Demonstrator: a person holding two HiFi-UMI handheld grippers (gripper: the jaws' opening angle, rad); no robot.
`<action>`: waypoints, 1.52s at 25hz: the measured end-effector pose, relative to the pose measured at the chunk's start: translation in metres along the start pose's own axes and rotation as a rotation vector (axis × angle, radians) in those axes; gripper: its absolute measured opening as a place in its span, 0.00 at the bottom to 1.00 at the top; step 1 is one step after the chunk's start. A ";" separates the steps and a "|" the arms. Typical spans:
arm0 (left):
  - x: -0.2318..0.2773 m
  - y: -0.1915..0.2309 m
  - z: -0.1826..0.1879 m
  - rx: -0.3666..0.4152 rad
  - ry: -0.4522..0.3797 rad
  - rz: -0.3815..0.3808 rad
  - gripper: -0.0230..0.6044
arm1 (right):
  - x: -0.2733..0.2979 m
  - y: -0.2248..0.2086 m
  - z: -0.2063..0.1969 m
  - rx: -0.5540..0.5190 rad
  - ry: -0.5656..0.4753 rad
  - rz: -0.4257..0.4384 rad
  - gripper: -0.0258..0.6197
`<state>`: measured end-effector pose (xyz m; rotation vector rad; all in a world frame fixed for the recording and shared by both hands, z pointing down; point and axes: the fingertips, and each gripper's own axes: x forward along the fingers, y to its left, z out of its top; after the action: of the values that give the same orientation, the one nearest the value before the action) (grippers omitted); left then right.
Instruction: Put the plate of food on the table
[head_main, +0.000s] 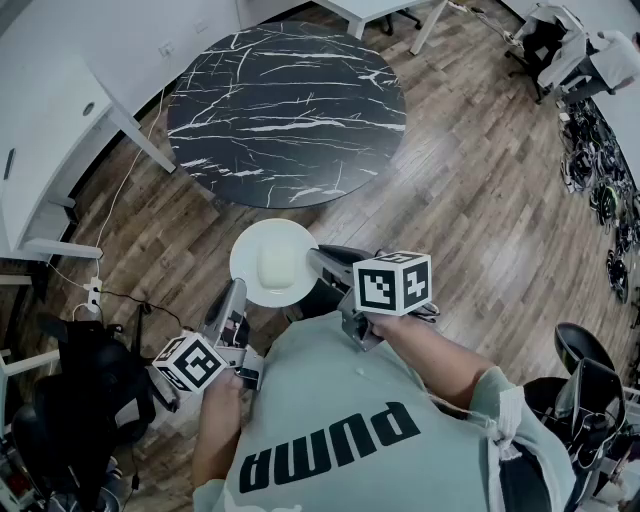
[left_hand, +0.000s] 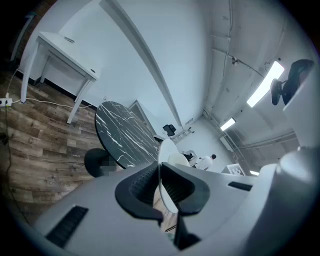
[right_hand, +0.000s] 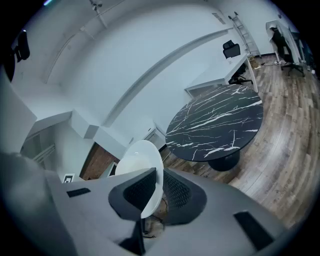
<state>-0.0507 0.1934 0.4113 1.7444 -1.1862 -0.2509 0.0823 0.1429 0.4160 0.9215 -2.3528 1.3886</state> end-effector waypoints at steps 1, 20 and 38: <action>0.002 0.004 0.005 -0.002 -0.001 -0.003 0.08 | 0.006 0.000 0.003 0.000 0.000 -0.003 0.11; 0.101 0.065 0.129 0.044 0.106 0.032 0.08 | 0.127 -0.031 0.105 0.102 -0.026 -0.017 0.11; 0.292 0.053 0.222 0.202 0.300 -0.026 0.08 | 0.169 -0.135 0.254 0.243 -0.195 -0.096 0.12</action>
<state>-0.0735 -0.1759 0.4369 1.8943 -0.9966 0.1175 0.0631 -0.1864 0.4663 1.2723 -2.2713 1.6380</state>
